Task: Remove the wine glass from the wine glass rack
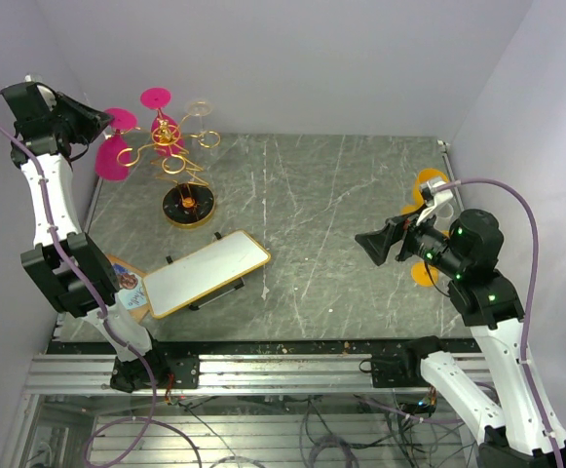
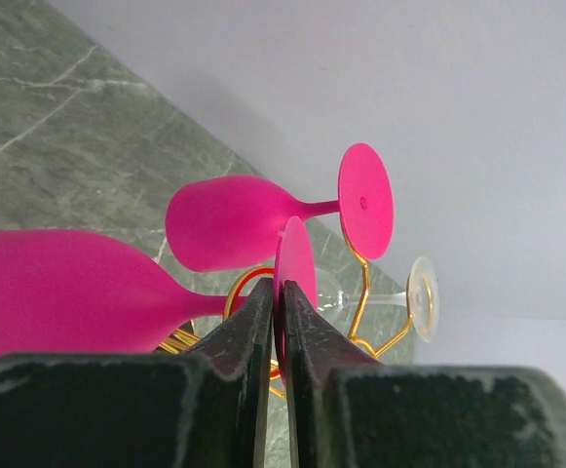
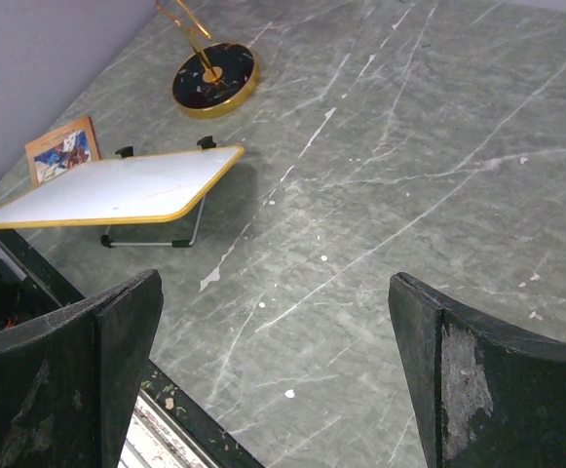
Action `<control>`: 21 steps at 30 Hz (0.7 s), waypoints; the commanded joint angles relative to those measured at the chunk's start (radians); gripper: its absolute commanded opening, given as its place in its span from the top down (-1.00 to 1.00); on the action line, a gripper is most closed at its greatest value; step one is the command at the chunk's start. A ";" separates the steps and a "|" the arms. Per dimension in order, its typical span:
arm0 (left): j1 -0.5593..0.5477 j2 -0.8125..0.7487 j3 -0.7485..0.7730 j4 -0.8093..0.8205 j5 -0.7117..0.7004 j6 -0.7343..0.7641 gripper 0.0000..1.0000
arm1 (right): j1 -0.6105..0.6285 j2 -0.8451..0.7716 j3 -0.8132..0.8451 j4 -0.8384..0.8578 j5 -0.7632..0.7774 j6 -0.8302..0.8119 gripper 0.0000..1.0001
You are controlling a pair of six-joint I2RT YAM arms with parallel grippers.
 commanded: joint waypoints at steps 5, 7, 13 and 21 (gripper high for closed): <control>-0.006 -0.026 0.035 0.044 0.085 -0.058 0.86 | 0.005 -0.014 -0.009 0.022 0.013 0.004 -0.99; -0.005 -0.035 0.015 0.071 0.108 -0.076 0.86 | 0.004 -0.013 -0.009 0.022 0.014 0.004 -0.99; -0.010 -0.055 -0.013 0.112 0.129 -0.108 0.86 | 0.004 -0.014 -0.010 0.024 0.011 0.004 -0.99; -0.035 -0.040 -0.002 0.110 0.147 -0.121 0.86 | 0.004 -0.017 -0.012 0.024 0.012 0.004 -0.99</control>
